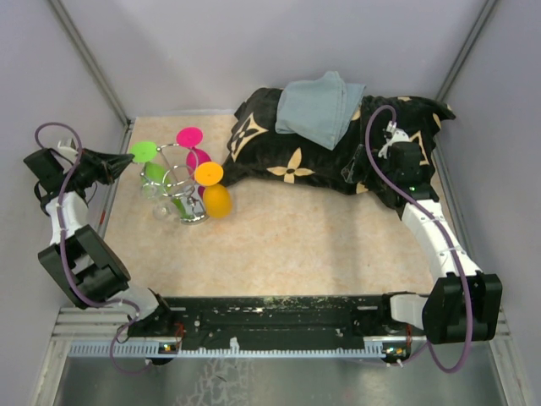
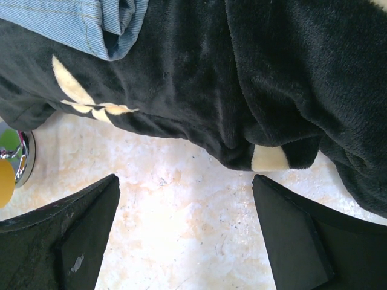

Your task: Take the wine glass off the wine glass rack

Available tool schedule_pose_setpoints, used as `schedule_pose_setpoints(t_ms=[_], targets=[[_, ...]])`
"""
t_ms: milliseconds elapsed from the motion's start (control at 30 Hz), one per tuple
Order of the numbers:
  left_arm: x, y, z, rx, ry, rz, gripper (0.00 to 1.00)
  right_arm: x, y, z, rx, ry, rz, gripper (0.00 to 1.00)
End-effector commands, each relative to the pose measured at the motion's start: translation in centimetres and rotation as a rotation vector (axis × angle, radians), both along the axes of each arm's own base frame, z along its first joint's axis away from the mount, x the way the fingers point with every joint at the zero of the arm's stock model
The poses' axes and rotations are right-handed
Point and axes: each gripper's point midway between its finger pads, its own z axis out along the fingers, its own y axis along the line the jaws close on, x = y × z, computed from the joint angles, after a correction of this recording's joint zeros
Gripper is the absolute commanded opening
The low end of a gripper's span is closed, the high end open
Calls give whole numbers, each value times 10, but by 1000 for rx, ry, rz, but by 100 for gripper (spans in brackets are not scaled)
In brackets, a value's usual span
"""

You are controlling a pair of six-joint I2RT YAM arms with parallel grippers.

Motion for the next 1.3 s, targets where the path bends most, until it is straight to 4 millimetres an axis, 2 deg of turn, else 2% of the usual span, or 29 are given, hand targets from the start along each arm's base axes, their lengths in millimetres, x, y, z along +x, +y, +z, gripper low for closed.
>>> schedule_pose_setpoints(t_ms=[0,533,800,1000,1267], targets=[[3,-2,11,20,-42,-27,0,4,-2,20,5,-69,-11,91],[-2,-7,26,-13,-46,-26,0,0,-4,16,-7,-60,-13,91],[-10,-6,27,-18,-41,-11,0,0,-3,16,-5,-61,-10,91],[-16,-2,31,-23,-44,2,0,0,-3,16,-5,-61,-7,91],[-29,9,25,-24,-33,37,0,1,-1,16,1,-64,2,91]])
